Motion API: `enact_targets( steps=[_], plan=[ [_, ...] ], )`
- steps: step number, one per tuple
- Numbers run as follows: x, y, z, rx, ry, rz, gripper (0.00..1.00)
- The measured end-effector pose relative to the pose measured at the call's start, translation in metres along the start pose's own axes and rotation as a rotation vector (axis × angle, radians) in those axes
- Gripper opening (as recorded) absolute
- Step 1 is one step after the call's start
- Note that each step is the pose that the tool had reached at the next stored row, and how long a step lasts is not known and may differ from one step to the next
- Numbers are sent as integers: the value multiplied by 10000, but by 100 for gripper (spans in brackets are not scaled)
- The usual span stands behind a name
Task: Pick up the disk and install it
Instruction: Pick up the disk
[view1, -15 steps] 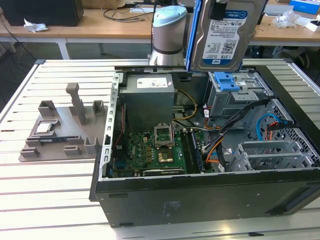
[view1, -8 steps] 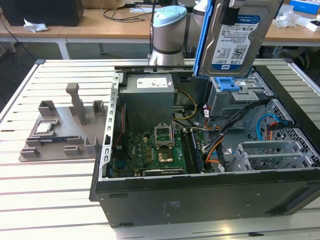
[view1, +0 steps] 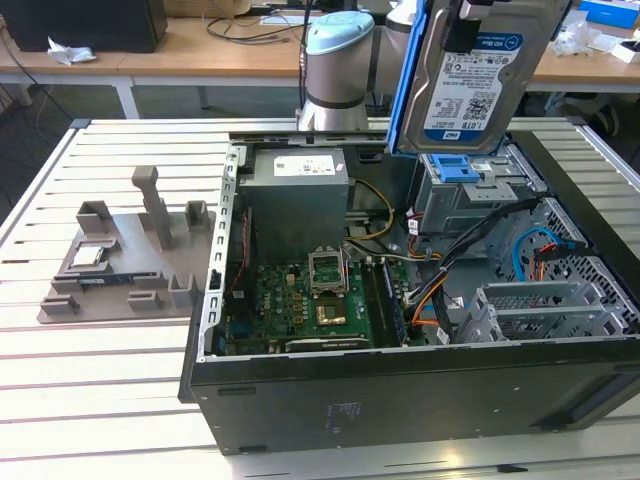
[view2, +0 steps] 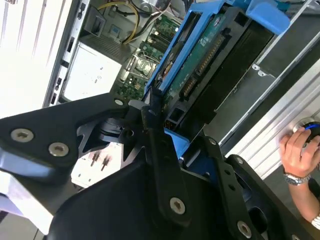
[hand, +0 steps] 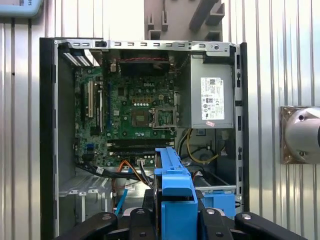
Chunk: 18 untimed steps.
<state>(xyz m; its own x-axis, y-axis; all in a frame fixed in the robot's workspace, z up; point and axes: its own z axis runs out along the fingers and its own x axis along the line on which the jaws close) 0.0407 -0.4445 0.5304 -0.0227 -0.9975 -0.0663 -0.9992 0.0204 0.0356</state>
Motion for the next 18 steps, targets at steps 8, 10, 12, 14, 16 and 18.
enact_targets(
  steps=[8, 10, 12, 14, 16, 18],
  plan=[
    [124, -3, 5, 16, -6, 245, 37],
    [201, -4, 2, 17, -5, 246, 37],
    [307, -6, 4, 16, -5, 246, 37],
    [342, -7, 6, 16, -4, 246, 37],
    [386, -8, 10, 17, -6, 246, 37],
    [436, -10, 12, 17, -5, 246, 37]
  ],
)
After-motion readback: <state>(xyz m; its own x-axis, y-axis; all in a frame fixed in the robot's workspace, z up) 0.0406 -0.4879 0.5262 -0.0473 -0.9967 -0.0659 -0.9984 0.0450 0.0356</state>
